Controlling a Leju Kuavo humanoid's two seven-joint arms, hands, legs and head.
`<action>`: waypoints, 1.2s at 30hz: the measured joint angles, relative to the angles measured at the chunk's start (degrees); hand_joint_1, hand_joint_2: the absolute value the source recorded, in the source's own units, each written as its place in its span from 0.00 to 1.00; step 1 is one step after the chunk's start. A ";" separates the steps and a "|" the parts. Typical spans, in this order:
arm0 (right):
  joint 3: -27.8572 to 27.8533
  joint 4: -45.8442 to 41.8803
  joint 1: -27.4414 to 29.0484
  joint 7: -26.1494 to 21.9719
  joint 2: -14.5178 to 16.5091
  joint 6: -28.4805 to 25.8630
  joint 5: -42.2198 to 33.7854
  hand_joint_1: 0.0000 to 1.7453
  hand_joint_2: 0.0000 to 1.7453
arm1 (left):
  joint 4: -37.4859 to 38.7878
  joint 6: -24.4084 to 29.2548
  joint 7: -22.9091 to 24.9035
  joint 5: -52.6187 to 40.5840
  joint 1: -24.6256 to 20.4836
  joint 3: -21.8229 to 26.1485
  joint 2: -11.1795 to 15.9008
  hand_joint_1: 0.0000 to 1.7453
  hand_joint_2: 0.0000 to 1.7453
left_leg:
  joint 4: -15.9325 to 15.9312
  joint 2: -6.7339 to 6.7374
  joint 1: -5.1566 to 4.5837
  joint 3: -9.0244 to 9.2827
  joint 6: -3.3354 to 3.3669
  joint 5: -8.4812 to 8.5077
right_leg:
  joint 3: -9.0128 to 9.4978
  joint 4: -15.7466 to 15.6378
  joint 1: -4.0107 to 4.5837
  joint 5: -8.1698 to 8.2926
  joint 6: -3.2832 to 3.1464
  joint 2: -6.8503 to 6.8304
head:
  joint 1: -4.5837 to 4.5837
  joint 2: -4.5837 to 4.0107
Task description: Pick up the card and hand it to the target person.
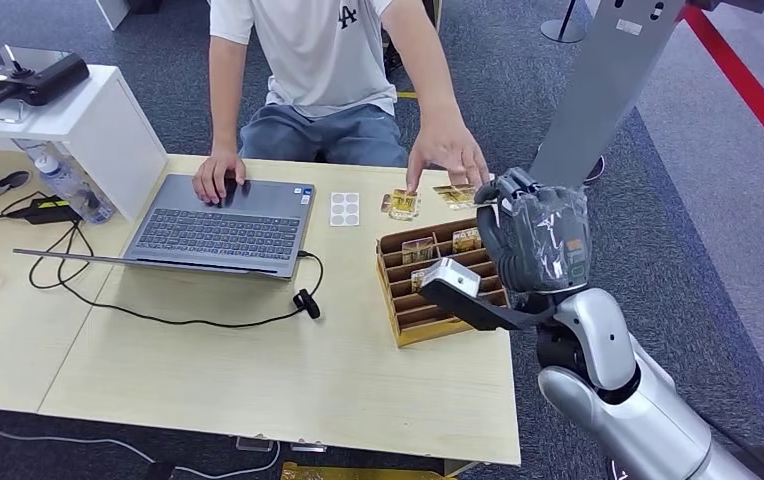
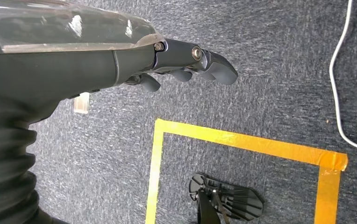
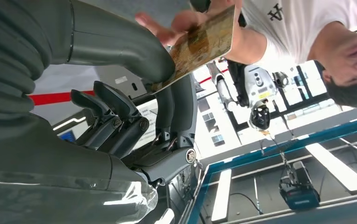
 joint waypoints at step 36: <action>-1.12 0.05 7.21 -13.31 -0.03 2.49 -39.56 0.00 1.00 | -0.02 1.73 0.67 1.18 -0.03 -0.52 0.02 0.00 0.00 | 0.00 -0.01 0.00 -0.03 0.00 0.00 | -0.02 0.00 0.00 0.00 0.00 -0.01 | -0.02 0.00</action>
